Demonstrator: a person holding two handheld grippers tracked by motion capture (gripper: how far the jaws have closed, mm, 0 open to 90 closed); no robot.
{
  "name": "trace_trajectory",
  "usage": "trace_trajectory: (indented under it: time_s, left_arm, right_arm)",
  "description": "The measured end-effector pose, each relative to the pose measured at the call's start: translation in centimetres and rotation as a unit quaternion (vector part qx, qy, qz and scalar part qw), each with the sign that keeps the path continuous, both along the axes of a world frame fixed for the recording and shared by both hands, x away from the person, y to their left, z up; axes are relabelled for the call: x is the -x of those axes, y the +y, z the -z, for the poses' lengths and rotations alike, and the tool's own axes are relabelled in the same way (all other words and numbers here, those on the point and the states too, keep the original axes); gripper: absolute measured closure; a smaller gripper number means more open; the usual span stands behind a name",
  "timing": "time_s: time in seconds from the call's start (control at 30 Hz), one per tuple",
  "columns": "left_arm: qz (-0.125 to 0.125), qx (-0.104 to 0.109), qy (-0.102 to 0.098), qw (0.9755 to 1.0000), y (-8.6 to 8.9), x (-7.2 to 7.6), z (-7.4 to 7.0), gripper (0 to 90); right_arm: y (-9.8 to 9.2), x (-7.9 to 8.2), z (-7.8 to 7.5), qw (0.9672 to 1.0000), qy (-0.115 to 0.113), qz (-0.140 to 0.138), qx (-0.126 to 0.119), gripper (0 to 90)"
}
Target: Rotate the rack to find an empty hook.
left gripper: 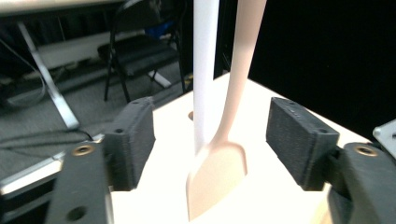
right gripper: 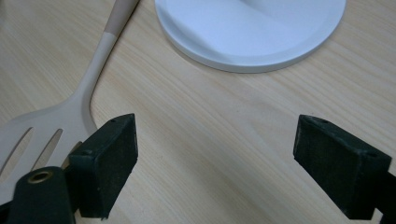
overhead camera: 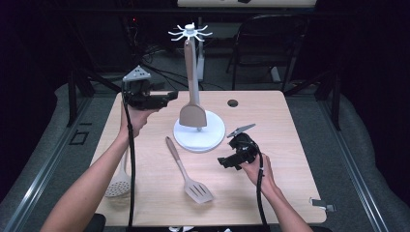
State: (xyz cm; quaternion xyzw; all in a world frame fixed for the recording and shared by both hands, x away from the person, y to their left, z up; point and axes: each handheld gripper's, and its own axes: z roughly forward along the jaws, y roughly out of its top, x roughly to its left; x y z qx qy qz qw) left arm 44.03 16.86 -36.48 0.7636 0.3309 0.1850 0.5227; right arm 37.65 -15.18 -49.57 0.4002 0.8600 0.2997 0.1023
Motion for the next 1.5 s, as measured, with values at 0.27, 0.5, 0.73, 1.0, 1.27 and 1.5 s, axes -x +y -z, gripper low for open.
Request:
trace_trajectory:
  time_s: [0.27, 0.5, 0.73, 1.0, 1.27, 1.5]
  left_arm:
    - [-0.014, -0.016, 0.039, 0.9990, 0.7, 0.8, 4.1, 22.5]
    - [-0.026, -0.038, 0.060, 0.9972, 1.0, 1.4, 6.7, 18.3]
    - [-0.042, -0.062, 0.079, 0.9940, 1.4, 2.3, 9.4, 15.7]
    - [-0.043, -0.059, 0.100, 0.9923, 1.7, 2.6, 11.5, 14.9]
    - [-0.055, -0.053, 0.112, 0.9908, 1.4, 3.0, 12.6, 8.7]
    - [-0.065, -0.064, 0.127, 0.9877, 1.7, 3.2, 13.2, 2.8]
  right_arm:
    - [0.3, 0.1, 0.3, 1.0000, -0.005, -0.004, 0.005, 14.7]
    - [0.4, 0.2, 0.4, 0.9999, -0.002, -0.006, 0.013, 16.3]
    - [0.8, 0.3, 0.7, 0.9993, 0.003, -0.017, 0.032, 18.8]
    - [1.1, 0.4, 1.0, 0.9992, 0.005, -0.022, 0.034, 20.9]
    - [1.7, 0.5, 1.4, 0.9985, 0.012, -0.029, 0.045, 25.4]
    - [1.8, 0.6, 1.4, 0.9978, 0.016, -0.041, 0.049, 35.4]
